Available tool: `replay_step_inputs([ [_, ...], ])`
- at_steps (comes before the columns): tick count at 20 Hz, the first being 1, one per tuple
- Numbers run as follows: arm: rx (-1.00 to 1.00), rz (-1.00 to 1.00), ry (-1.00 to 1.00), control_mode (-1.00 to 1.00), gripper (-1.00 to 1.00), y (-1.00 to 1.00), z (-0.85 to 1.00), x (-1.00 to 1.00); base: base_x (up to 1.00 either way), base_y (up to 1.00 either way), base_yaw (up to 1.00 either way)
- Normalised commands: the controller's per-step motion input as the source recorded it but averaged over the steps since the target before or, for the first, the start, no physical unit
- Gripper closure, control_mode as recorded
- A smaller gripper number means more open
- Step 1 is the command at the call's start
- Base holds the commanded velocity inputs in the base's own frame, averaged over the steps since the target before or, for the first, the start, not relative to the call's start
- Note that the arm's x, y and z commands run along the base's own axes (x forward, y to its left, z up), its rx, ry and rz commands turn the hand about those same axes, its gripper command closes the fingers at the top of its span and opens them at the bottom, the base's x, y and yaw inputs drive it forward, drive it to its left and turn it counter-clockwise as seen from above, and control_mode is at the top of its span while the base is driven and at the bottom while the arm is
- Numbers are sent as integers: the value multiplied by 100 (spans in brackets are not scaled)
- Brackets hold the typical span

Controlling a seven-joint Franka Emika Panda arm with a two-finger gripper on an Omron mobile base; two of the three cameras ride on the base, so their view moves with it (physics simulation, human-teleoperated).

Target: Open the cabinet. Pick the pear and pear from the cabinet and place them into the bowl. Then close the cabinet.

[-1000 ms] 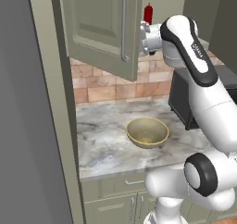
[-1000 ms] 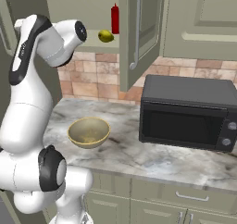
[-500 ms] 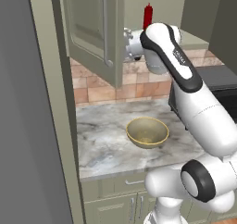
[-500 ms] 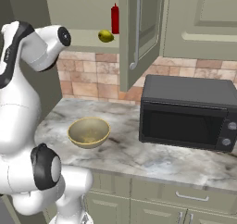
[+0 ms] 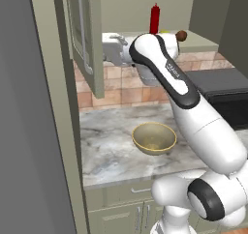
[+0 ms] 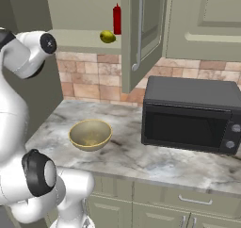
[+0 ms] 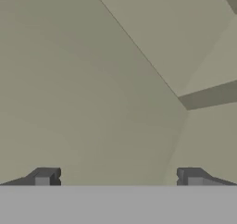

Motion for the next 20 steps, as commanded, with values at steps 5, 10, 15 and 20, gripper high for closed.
replay_step_inputs([
  [5,-1,-4,-12,-100,-100,-100,3,-26,0,0,0],
  [10,-11,-9,-9,-100,-100,-94,3,-21,0,0,0],
  [15,-21,-13,-5,-100,-100,-76,13,-13,0,0,0],
  [20,-24,-18,-4,-100,-100,-68,16,-15,0,0,0],
])
